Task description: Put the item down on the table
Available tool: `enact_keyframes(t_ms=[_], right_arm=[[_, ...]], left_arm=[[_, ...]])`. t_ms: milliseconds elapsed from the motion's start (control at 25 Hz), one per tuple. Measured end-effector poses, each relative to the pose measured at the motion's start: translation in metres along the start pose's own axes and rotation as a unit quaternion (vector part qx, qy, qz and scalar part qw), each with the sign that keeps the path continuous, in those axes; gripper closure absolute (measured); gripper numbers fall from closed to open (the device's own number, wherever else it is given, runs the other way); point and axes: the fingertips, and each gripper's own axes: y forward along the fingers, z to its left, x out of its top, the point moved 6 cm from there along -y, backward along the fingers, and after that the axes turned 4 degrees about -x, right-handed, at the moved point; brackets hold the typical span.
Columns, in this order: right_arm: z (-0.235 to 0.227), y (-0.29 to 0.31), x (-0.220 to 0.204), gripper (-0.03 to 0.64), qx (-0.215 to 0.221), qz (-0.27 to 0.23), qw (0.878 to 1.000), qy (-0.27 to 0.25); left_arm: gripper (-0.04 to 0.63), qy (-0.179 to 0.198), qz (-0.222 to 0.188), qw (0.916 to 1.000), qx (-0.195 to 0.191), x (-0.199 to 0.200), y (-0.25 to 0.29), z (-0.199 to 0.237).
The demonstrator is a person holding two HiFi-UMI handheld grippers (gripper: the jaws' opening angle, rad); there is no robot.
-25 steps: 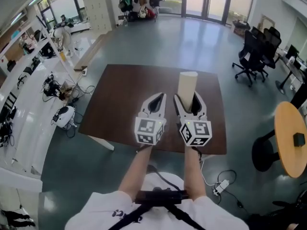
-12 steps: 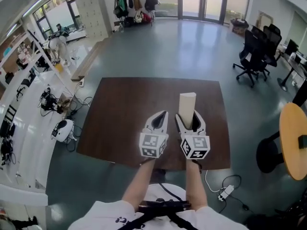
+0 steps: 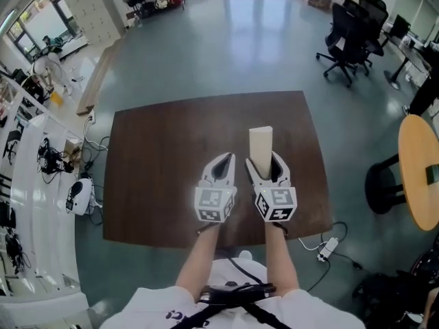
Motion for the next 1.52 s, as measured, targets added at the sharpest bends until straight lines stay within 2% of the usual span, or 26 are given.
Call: enact_keyframes(t_ms=[440, 680, 1120, 1520], right_arm=[[-0.066, 0.035, -0.051, 0.301, -0.067, 0.070, 0.995, 0.012], [-0.099, 0.046, -0.083, 0.301, -0.083, 0.119, 0.989, 0.013], [-0.168, 0.033, -0.180, 0.301, -0.108, 0.237, 0.965, 0.018], [-0.194, 0.027, -0.239, 0.301, -0.111, 0.310, 0.944, 0.021]], left_arm=[[0.584, -0.023, 0.045, 0.9972, -0.056, -0.040, 0.072, -0.001], [0.584, -0.029, 0.072, 0.9938, -0.080, -0.063, 0.102, -0.006], [0.584, -0.038, 0.106, 0.9871, -0.113, -0.109, 0.129, -0.023], [0.584, -0.054, 0.135, 0.9801, -0.136, -0.137, 0.141, -0.035]])
